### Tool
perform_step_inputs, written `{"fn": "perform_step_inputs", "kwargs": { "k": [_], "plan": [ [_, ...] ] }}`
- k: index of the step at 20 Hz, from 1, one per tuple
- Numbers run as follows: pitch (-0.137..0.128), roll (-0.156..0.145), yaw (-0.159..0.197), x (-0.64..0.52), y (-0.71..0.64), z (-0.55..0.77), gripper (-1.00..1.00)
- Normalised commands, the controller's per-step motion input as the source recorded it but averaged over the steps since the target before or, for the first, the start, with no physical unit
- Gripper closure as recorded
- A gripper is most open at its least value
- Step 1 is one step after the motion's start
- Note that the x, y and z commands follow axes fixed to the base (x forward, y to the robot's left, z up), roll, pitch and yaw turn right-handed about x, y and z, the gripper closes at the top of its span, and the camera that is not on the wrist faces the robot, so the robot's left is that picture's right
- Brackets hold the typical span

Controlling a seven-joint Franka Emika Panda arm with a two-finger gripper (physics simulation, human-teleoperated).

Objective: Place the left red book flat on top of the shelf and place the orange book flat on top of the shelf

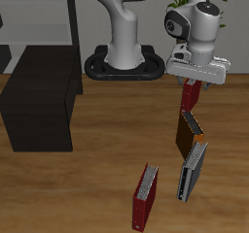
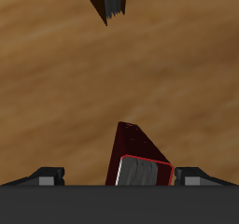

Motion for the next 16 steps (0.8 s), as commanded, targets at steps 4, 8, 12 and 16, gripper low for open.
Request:
{"fn": "perform_step_inputs", "kwargs": {
  "k": [4,8,12,16],
  "plan": [
    [0.022,-0.008,-0.014,0.03,-0.05,-0.12,1.00],
    [0.006,-0.015,0.012,0.05,-0.06,0.01,1.00],
    [-0.027,-0.042,0.047,0.04,-0.15,0.22,1.00],
    [-0.029,-0.028,0.049,0.09,-0.24,0.38,1.00]
  ]
}}
